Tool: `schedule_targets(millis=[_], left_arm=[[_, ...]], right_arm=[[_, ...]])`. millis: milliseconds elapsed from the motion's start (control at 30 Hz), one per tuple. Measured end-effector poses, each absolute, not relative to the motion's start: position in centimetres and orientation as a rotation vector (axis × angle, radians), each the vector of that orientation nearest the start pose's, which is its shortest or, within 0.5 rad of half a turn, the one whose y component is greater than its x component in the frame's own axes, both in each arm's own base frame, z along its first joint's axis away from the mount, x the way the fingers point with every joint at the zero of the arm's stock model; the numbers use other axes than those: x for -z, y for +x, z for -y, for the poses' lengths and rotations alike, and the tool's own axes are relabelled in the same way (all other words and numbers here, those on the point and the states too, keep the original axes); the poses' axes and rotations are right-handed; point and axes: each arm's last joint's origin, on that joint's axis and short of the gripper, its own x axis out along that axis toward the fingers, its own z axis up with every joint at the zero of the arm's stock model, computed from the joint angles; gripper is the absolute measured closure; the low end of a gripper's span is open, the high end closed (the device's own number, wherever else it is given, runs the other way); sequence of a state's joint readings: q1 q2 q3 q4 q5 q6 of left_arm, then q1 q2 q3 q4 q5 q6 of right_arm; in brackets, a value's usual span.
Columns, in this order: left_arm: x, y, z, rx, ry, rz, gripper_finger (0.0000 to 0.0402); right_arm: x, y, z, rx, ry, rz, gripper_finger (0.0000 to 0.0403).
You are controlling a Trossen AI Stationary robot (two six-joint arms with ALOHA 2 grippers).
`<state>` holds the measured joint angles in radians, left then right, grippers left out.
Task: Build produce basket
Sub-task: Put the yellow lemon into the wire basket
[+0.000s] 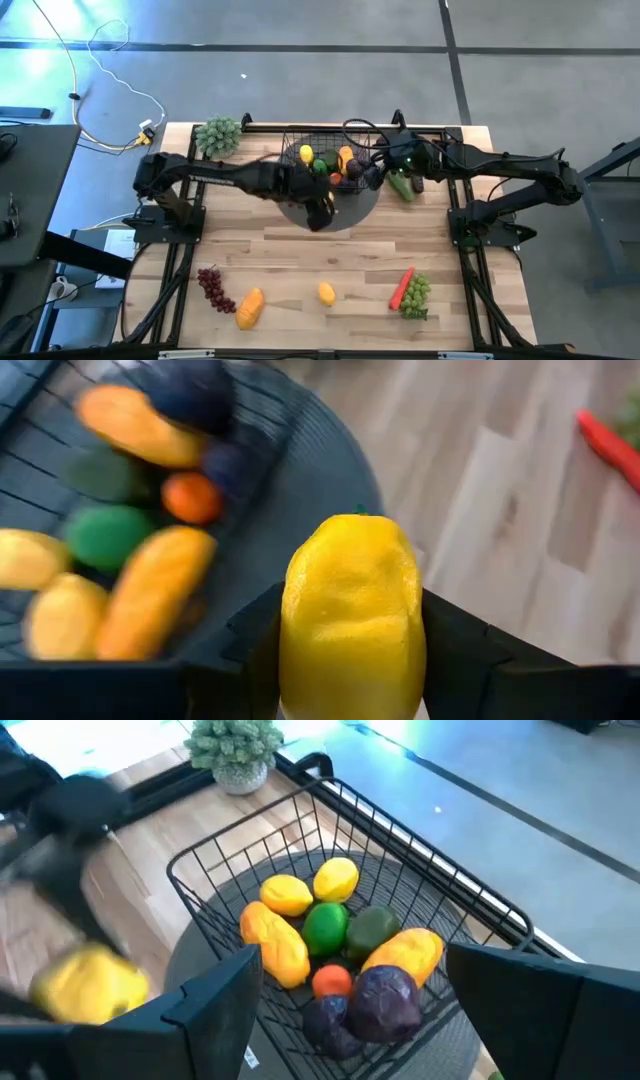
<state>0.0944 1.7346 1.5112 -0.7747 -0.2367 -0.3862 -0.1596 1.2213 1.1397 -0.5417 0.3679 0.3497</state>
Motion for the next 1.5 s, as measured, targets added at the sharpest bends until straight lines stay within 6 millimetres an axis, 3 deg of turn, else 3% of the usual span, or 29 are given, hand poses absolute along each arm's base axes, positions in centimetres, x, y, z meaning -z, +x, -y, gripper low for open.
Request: schedule_targets(millis=[333, 600, 900, 1033, 1500], left_arm=[[-31.1, 33.9, -10.0, -0.617, -0.206, -0.882, 0.0238], [-30.9, 32.1, -15.8, -0.722, -0.138, -0.904, 0.0238], [-30.3, 29.2, -21.2, -0.747, -0.206, -0.939, 0.0238], [-28.9, 28.6, -22.6, -0.714, -0.251, -0.999, 0.0238], [-24.1, 30.0, -24.2, -0.619, -0.263, -1.154, 0.0238]], right_arm=[[-33.7, 25.0, 5.8, 0.635, 0.261, -0.520, 0.0105], [-33.8, 24.9, 6.4, 0.663, 0.292, -0.499, 0.0105], [-33.5, 24.7, 6.3, 0.712, 0.441, -0.480, 0.0105], [-33.4, 24.6, 6.3, 0.730, 0.487, -0.479, 0.0105], [-33.0, 24.3, 6.3, 0.785, 0.566, -0.490, 0.0105]])
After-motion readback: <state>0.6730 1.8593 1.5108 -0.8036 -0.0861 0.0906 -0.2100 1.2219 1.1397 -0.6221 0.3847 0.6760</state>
